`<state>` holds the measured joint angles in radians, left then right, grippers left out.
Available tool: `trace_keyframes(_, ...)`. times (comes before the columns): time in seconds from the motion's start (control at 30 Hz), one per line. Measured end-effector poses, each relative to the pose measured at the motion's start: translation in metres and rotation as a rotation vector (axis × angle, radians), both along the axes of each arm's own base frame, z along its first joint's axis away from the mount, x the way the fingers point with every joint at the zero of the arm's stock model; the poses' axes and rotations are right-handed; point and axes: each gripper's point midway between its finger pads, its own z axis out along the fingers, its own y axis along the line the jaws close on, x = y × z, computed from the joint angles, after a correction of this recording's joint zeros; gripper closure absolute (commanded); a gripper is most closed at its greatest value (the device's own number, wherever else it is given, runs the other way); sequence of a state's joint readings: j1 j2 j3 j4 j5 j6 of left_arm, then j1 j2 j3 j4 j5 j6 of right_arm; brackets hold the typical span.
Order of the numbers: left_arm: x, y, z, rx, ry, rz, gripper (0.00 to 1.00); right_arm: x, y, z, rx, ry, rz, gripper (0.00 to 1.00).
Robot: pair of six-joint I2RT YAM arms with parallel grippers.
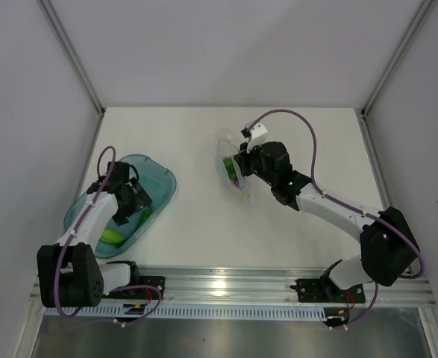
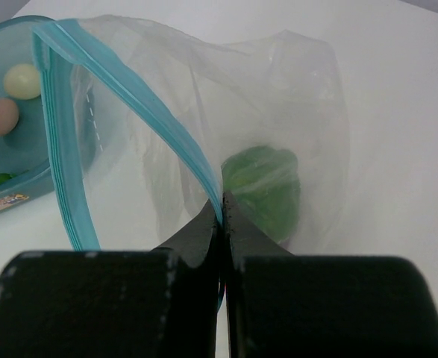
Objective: Place the food in the zip-top bag and seal the zipper
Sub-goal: Pick up the fake vegetable from the bin.
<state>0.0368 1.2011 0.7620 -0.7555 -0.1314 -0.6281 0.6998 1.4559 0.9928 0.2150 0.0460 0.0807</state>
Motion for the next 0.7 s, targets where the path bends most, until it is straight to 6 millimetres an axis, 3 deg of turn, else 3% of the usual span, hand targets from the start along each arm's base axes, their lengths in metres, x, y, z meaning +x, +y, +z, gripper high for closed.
trace_keyframes(0.23, -0.011, -0.007, -0.022, -0.031, 0.035, -0.008, 0.15, 0.0, -0.007, 0.0, 0.022, 0.004, -0.004, 1.0)
trace_keyframes(0.53, -0.008, -0.011, -0.04, -0.04, 0.079, -0.02, 0.16, -0.001, -0.003, 0.004, 0.046, -0.002, 0.016, 1.0)
trace_keyframes(0.7, -0.008, -0.012, -0.048, -0.045, 0.106, -0.015, 0.28, -0.002, -0.002, 0.006, 0.051, -0.005, 0.025, 1.0)
